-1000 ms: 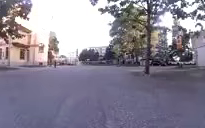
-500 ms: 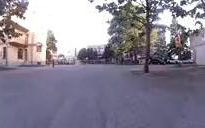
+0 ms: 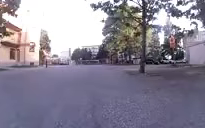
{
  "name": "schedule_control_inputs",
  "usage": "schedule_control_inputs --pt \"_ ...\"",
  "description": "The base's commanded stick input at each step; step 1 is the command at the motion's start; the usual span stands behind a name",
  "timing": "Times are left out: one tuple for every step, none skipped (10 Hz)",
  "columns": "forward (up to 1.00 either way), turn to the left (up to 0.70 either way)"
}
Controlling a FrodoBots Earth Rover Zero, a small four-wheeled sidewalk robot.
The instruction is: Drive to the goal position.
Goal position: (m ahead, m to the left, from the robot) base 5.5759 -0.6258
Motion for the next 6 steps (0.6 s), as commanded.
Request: schedule_control_inputs --pt "0.00 0.00" --pt "0.00 0.00" --pt "0.00 0.00" --pt "0.00 0.00" --pt "0.00 0.00" --pt "0.00 0.00"
